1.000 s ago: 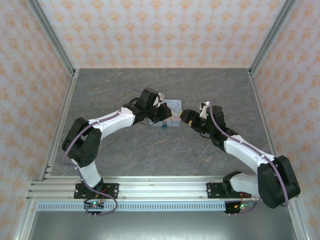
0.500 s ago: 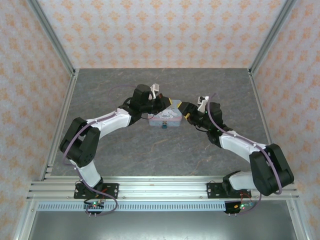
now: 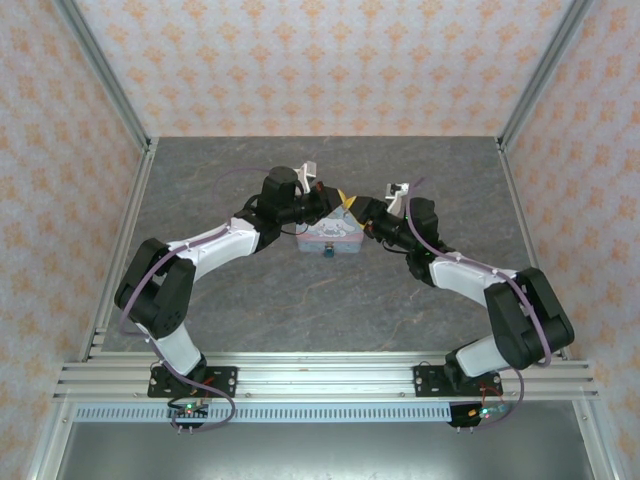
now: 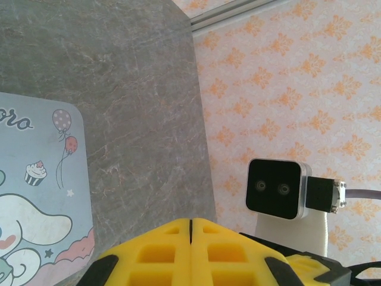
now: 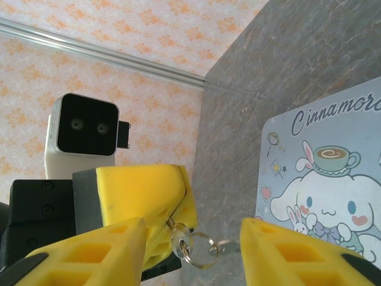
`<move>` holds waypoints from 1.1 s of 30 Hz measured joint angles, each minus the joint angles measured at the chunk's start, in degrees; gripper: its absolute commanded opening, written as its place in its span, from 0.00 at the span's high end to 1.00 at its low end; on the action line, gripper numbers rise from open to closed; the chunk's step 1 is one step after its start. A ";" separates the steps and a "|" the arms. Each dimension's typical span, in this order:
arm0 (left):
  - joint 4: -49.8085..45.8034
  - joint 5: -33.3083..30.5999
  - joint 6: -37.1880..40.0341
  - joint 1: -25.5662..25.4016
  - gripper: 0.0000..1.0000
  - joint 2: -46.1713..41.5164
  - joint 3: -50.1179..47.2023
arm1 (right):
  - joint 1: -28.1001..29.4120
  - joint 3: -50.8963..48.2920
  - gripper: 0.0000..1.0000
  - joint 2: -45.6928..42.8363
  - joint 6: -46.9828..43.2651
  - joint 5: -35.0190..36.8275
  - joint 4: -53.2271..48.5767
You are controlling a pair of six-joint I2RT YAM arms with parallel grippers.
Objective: Unlock a padlock with a key
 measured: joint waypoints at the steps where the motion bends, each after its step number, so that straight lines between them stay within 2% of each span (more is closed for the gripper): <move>1: 0.02 0.00 -0.04 0.00 1.00 0.00 0.00 | 0.09 0.00 0.59 0.07 0.07 -0.15 0.20; 12: 0.20 0.00 -1.07 0.00 1.00 0.00 0.00 | 0.11 0.55 0.70 1.14 0.31 -1.05 1.09; 17: 0.35 -0.02 -1.09 0.04 1.00 0.00 -0.02 | 0.22 1.20 0.80 1.92 0.59 -1.07 1.64; 24: 0.44 -0.26 -1.14 0.28 1.00 0.00 -0.11 | 0.20 1.20 1.00 2.12 1.07 -1.29 2.03; 27: 0.44 -0.22 -1.53 0.37 1.00 0.00 -0.11 | 0.22 1.20 1.00 2.12 0.94 -1.29 2.16; 28: 0.42 -0.24 -1.60 0.37 0.98 0.00 -0.11 | 0.22 1.20 1.00 2.12 0.94 -1.27 2.12; 29: 0.33 -0.24 -1.88 0.37 0.91 0.00 -0.11 | 0.22 1.20 1.00 2.12 0.94 -1.25 2.10; 30: 0.17 -0.31 -2.16 0.37 0.78 0.00 -0.09 | 0.22 1.18 1.00 2.12 0.90 -1.22 2.08; 31: -0.37 -0.46 -2.43 0.37 0.61 0.00 0.02 | 0.22 1.18 1.00 1.99 0.68 -1.05 1.81; 33: -2.56 -0.79 -2.60 0.37 0.43 -0.04 0.28 | 0.22 1.18 1.00 0.79 -0.59 -0.63 -0.72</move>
